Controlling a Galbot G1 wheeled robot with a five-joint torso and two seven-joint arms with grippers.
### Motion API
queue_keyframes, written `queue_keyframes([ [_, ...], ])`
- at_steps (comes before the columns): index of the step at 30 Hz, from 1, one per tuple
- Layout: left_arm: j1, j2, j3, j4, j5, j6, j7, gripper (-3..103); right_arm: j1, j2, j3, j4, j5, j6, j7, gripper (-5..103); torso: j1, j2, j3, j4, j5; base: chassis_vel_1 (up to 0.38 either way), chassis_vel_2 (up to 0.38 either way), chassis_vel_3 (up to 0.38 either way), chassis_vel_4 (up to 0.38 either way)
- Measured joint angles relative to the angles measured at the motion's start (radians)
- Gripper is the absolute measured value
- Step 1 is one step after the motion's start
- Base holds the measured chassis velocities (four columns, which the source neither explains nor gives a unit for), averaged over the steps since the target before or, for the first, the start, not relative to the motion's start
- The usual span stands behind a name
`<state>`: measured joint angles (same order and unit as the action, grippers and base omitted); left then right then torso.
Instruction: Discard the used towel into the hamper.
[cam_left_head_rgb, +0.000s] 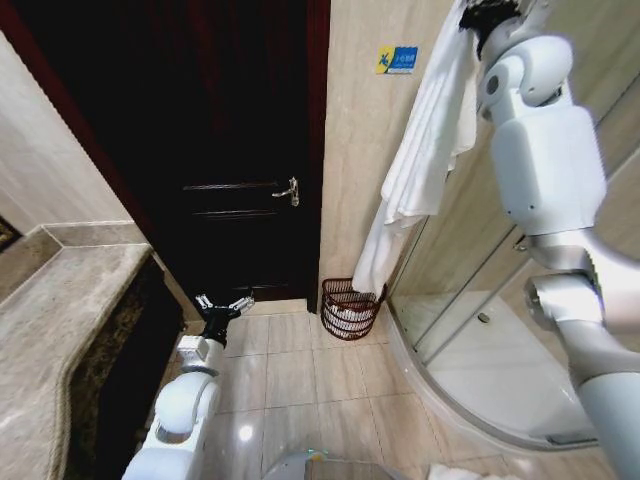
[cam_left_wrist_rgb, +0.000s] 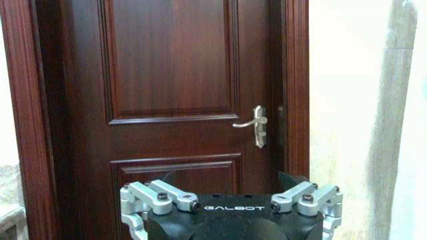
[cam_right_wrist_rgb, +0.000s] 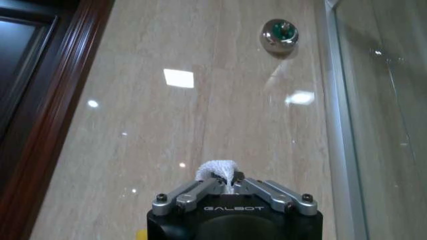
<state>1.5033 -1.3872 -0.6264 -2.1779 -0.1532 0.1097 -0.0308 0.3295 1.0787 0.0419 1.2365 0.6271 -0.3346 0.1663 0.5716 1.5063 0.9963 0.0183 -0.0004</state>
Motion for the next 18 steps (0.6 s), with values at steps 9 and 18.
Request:
queue_keyframes([
  [9, 0.0, 0.0, 0.0, 0.0, 0.0, 0.0, 0.0, 100, -0.011, -0.028, 0.01, 0.011, 0.003, 0.002, -0.006, 2, 0.0, 0.0, 0.0, -0.0003, 0.0003, 0.0, 0.0, 0.0, 0.0],
  [18, 0.0, 0.0, 0.0, 0.0, 0.0, 0.0, 0.0, 100, -0.007, -0.025, -0.004, 0.015, 0.013, 0.001, -0.004, 2, 0.0, 0.0, 0.0, -0.0001, 0.0004, 0.0, 0.0, 0.0, 0.0],
])
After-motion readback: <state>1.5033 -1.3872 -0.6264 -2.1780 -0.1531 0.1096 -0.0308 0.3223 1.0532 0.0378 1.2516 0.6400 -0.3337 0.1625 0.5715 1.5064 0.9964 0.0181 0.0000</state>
